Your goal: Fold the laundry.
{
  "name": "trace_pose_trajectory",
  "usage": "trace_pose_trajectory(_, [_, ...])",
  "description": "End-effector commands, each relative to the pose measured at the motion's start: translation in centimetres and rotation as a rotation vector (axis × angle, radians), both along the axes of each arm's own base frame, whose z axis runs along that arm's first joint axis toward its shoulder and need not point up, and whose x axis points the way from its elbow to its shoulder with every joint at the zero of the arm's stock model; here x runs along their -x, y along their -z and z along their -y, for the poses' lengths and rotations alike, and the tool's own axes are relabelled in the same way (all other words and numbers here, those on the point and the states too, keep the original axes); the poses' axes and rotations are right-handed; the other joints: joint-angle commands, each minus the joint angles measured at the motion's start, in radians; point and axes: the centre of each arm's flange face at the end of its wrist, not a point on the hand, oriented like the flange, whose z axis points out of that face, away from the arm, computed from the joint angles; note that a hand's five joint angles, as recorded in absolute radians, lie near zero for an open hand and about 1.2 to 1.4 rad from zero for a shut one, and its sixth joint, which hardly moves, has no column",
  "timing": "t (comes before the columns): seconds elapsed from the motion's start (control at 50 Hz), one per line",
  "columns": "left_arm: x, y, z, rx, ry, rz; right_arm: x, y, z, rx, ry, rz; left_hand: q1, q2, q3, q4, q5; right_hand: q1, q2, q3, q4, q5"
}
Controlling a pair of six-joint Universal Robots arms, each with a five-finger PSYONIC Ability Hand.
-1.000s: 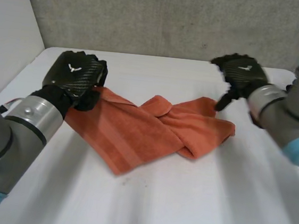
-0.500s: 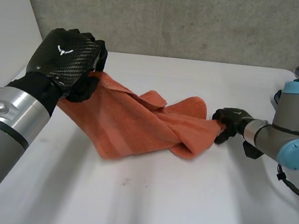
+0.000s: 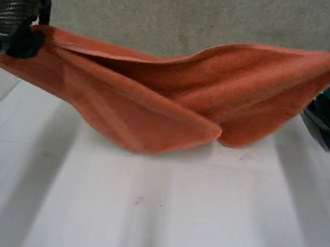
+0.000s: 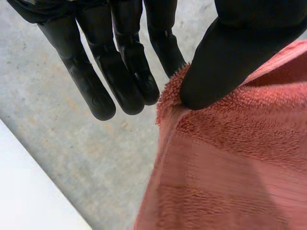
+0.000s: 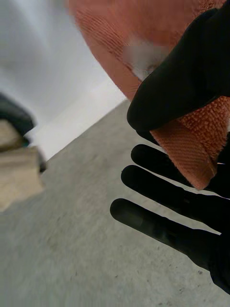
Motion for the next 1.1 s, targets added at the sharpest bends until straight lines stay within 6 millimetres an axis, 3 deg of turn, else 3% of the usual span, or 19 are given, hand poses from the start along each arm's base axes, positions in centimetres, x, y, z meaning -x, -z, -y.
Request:
trace_pose_trajectory(0.02, [0.4, 3.1, 1.6, -0.141, 0.081, 0.083, -0.1, 1.9, -2.0, -0.11, 0.009, -0.181, 0.269, 0.201, 0.203, 0.197, 0.23, 0.28, 0.221, 0.212, 0.201, 0.245])
trace_pose_trajectory(0.08, [0.7, 6.0, 3.3, -0.227, 0.085, 0.123, -1.7, 3.9, -2.5, -0.163, -0.029, -0.231, 0.269, 0.201, 0.203, 0.197, 0.23, 0.28, 0.221, 0.212, 0.201, 0.245])
trace_pose_trajectory(0.14, [1.6, 9.0, 5.0, -0.287, 0.102, 0.185, -3.3, 7.1, -1.3, -0.231, -0.05, -0.283, 0.269, 0.201, 0.203, 0.197, 0.23, 0.28, 0.221, 0.212, 0.201, 0.245])
trace_pose_trajectory(0.18, [2.4, 10.2, 7.0, -0.282, 0.1, 0.232, -4.0, 8.8, 0.4, -0.237, -0.023, -0.3, 0.269, 0.201, 0.203, 0.197, 0.23, 0.28, 0.221, 0.212, 0.201, 0.245])
trace_pose_trajectory(0.26, [4.0, 10.8, 11.2, -0.206, 0.054, 0.289, -5.0, 9.6, 4.0, -0.12, 0.038, -0.296, 0.269, 0.201, 0.203, 0.197, 0.23, 0.28, 0.221, 0.212, 0.201, 0.245])
trace_pose_trajectory(0.3, [4.7, 9.6, 12.9, -0.128, 0.021, 0.294, -6.1, 8.7, 6.8, 0.041, 0.069, -0.251, 0.269, 0.201, 0.203, 0.197, 0.23, 0.28, 0.221, 0.212, 0.201, 0.245])
trace_pose_trajectory(0.36, [5.9, 4.9, 16.2, 0.114, -0.035, 0.237, -7.2, 6.5, 8.8, 0.23, 0.091, -0.194, 0.269, 0.201, 0.203, 0.197, 0.23, 0.28, 0.221, 0.212, 0.201, 0.245])
trace_pose_trajectory(0.38, [6.2, 1.7, 17.2, 0.256, -0.058, 0.19, -7.8, 4.1, 9.9, 0.387, 0.11, -0.137, 0.269, 0.201, 0.203, 0.197, 0.23, 0.28, 0.221, 0.212, 0.201, 0.245])
trace_pose_trajectory(0.46, [6.1, -5.4, 17.4, 0.556, -0.102, 0.035, -8.4, -1.7, 10.7, 0.734, 0.138, 0.018, 0.269, 0.201, 0.203, 0.197, 0.23, 0.28, 0.221, 0.212, 0.201, 0.245])
trace_pose_trajectory(0.54, [5.5, -9.0, 16.1, 0.679, -0.115, -0.099, -8.3, -5.0, 10.1, 0.903, 0.133, 0.118, 0.269, 0.201, 0.203, 0.197, 0.23, 0.28, 0.221, 0.212, 0.201, 0.245])
trace_pose_trajectory(0.6, [5.0, -9.1, 15.6, 0.657, -0.115, -0.118, -8.1, -5.0, 10.0, 0.884, 0.109, 0.141, 0.269, 0.201, 0.203, 0.197, 0.23, 0.28, 0.221, 0.212, 0.201, 0.245])
trace_pose_trajectory(0.66, [4.5, -6.7, 15.7, 0.572, -0.118, -0.085, -8.0, -3.9, 10.2, 0.83, 0.087, 0.14, 0.269, 0.201, 0.203, 0.197, 0.23, 0.28, 0.221, 0.212, 0.201, 0.245])
trace_pose_trajectory(0.82, [3.1, 2.7, 15.9, 0.299, -0.133, 0.013, -7.2, 3.2, 11.0, 0.549, 0.004, 0.081, 0.269, 0.201, 0.203, 0.197, 0.23, 0.28, 0.221, 0.212, 0.201, 0.245])
trace_pose_trajectory(0.84, [2.8, 4.6, 15.8, 0.243, -0.136, 0.03, -7.2, 5.2, 10.8, 0.475, -0.031, 0.058, 0.269, 0.201, 0.203, 0.197, 0.23, 0.28, 0.221, 0.212, 0.201, 0.245])
trace_pose_trajectory(0.9, [2.6, 7.8, 15.1, 0.155, -0.123, 0.061, -7.4, 8.4, 10.2, 0.359, -0.087, 0.03, 0.269, 0.201, 0.203, 0.197, 0.23, 0.28, 0.221, 0.212, 0.201, 0.245])
trace_pose_trajectory(0.92, [2.6, 9.7, 14.7, 0.103, -0.104, 0.08, -7.6, 10.7, 9.7, 0.275, -0.121, 0.013, 0.269, 0.201, 0.203, 0.197, 0.23, 0.28, 0.221, 0.212, 0.201, 0.245])
trace_pose_trajectory(0.98, [3.0, 12.1, 13.9, 0.045, -0.058, 0.107, -7.7, 13.9, 9.0, 0.162, -0.149, -0.008, 0.269, 0.201, 0.203, 0.197, 0.23, 0.28, 0.221, 0.212, 0.201, 0.245])
trace_pose_trajectory(1.0, [3.1, 13.8, 13.4, 0.009, -0.032, 0.124, -7.7, 16.3, 8.7, 0.083, -0.153, -0.021, 0.269, 0.201, 0.203, 0.197, 0.23, 0.28, 0.221, 0.212, 0.201, 0.245])
trace_pose_trajectory(1.1, [3.0, 19.3, 12.3, -0.135, 0.013, 0.169, -7.6, 20.7, 7.7, -0.081, -0.149, -0.078, 0.269, 0.201, 0.203, 0.197, 0.23, 0.28, 0.221, 0.212, 0.201, 0.245])
